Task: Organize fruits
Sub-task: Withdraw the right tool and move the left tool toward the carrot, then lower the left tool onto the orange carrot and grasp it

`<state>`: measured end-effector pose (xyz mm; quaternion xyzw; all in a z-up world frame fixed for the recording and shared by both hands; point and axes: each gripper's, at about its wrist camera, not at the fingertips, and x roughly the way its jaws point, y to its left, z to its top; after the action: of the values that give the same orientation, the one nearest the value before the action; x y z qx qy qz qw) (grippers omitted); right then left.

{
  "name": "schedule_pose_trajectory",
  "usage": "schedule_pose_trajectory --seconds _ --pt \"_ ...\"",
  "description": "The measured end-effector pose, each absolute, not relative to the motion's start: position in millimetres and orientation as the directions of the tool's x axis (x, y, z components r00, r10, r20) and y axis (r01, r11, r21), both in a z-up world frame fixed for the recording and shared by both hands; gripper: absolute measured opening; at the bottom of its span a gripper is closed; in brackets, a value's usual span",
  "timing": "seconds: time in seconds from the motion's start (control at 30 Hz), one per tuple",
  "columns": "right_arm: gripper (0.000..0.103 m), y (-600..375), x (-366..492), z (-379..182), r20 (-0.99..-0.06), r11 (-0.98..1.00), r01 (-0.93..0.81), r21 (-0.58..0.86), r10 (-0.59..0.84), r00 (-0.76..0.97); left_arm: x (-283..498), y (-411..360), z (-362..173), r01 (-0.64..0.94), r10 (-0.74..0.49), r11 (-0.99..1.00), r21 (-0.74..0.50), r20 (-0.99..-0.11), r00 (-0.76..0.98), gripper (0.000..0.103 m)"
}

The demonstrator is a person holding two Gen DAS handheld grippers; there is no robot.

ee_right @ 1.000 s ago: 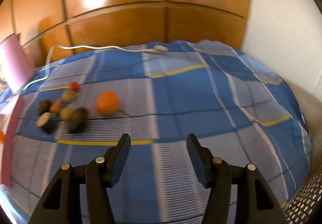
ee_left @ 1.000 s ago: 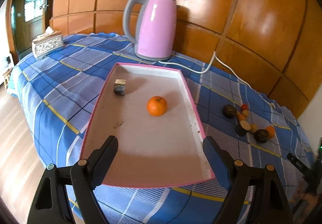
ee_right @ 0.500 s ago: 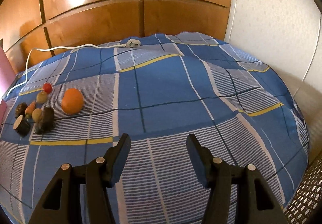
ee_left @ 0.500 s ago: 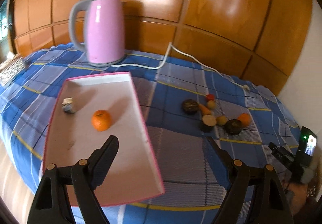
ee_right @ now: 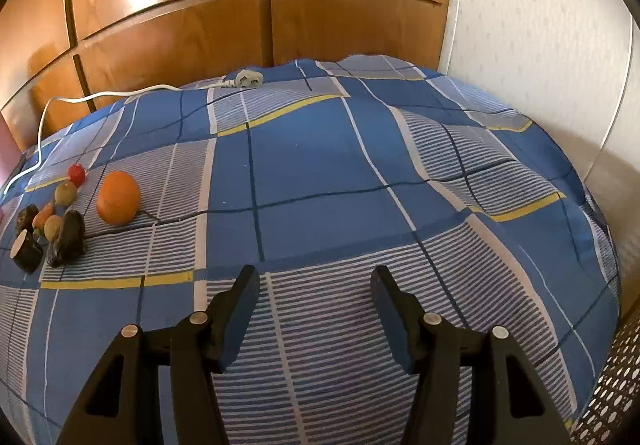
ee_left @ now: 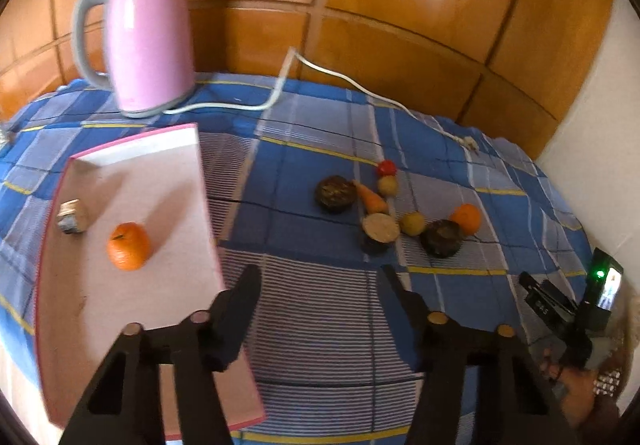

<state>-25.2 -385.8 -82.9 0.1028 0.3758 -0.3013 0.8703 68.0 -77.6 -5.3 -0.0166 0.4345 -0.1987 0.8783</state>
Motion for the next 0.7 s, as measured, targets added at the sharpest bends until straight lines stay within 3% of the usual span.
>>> schedule_pose_trajectory --seconds 0.2,0.4,0.5,0.7 --pt "0.065 -387 -26 -84 -0.713 0.800 0.599 -0.030 -0.437 0.548 74 -111 -7 0.425 -0.427 0.878 -0.220 -0.763 0.486 0.050" --pt "0.066 -387 -26 -85 -0.711 0.803 0.596 -0.023 -0.432 0.555 98 -115 -17 0.364 -0.418 0.892 -0.267 -0.793 0.444 0.048" --pt "0.069 -386 -26 -85 -0.709 0.807 0.590 -0.021 -0.428 0.560 104 -118 -19 0.364 -0.403 0.897 -0.249 -0.800 0.445 0.043" --pt "0.071 -386 -25 -86 -0.707 0.810 0.586 -0.017 -0.424 0.566 114 -123 -20 0.363 -0.393 0.901 -0.238 -0.802 0.450 0.045"
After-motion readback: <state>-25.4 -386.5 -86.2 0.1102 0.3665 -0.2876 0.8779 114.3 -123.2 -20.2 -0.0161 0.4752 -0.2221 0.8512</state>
